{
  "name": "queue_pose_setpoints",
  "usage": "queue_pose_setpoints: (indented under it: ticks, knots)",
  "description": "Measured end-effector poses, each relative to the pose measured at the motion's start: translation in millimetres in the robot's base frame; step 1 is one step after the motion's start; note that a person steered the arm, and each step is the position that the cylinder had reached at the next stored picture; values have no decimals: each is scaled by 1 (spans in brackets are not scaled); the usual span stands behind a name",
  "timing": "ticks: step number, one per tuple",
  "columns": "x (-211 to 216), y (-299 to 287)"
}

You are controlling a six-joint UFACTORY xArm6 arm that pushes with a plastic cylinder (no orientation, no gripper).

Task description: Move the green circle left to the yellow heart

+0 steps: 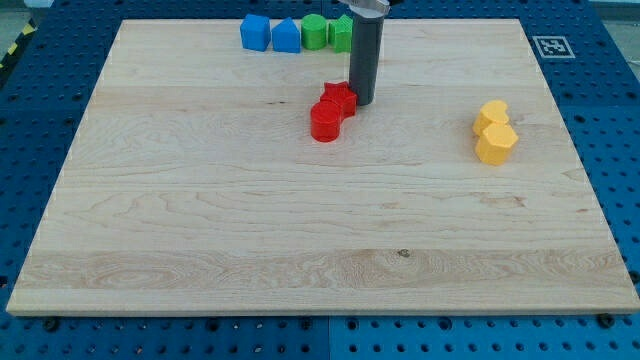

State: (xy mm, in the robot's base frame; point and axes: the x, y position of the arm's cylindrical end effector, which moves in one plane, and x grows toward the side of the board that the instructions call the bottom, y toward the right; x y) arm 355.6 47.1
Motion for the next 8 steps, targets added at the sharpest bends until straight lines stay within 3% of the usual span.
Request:
queue_pose_setpoints:
  ticks: [5, 8]
  knots:
    - [-56, -121]
    - [-65, -124]
